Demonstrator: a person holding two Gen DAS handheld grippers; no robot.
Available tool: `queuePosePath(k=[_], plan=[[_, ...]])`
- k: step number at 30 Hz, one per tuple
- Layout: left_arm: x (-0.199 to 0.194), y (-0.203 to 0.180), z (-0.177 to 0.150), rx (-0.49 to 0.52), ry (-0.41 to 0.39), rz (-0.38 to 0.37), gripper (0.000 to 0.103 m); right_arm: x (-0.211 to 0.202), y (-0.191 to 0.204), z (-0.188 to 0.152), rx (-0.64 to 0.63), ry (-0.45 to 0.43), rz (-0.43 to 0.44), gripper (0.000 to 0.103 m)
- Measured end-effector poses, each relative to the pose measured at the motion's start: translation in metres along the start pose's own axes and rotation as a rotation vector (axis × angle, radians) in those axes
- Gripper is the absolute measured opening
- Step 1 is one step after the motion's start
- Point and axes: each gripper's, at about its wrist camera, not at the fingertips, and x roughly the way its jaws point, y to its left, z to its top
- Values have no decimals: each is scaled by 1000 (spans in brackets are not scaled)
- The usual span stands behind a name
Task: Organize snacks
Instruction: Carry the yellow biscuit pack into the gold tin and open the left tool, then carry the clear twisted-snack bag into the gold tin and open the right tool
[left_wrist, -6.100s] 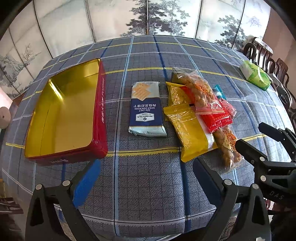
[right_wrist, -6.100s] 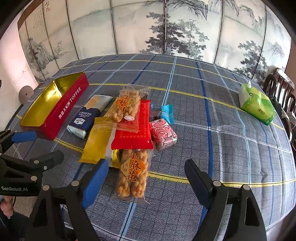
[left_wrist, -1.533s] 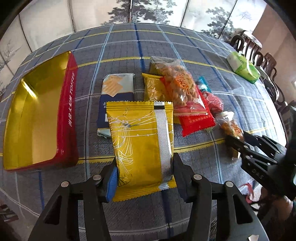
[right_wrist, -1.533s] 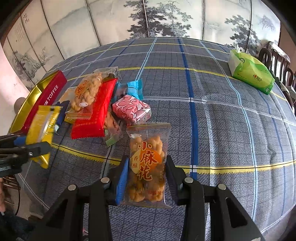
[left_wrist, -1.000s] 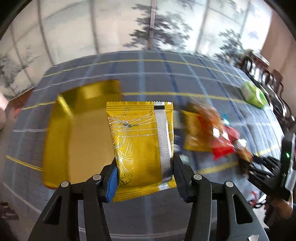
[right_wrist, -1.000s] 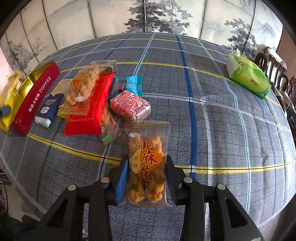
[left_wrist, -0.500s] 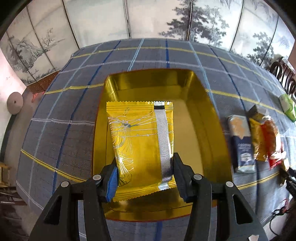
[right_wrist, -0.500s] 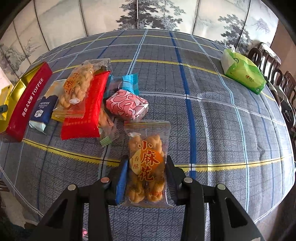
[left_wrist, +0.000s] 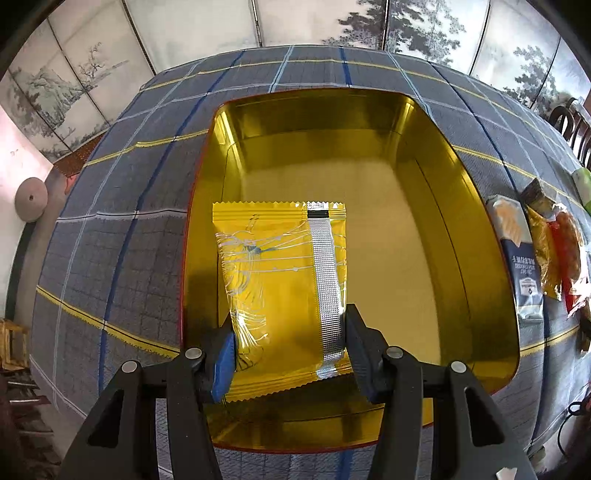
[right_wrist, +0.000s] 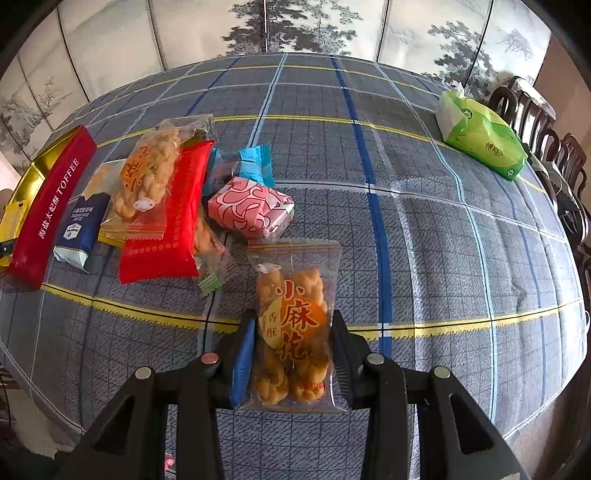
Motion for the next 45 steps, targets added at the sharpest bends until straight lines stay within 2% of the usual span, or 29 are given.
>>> queuePosePath(k=[15, 23, 33, 39, 45], plan=[[1, 0, -2, 17, 5, 20, 51, 0, 0, -1, 20, -2, -5, 38], [-3, -1, -4, 13, -15, 14, 61, -1, 1, 0, 25, -7, -20, 37], [-22, -5, -6, 21, -85, 42, 72, -7, -3, -4, 51, -13, -33, 37], [-33, -9, -7, 21, -124, 46, 76, -16, -10, -1, 78, -37, -51, 37], [-43, -9, -11, 11, -155, 62, 80, -35, -13, 7, 75, -121, -73, 37]])
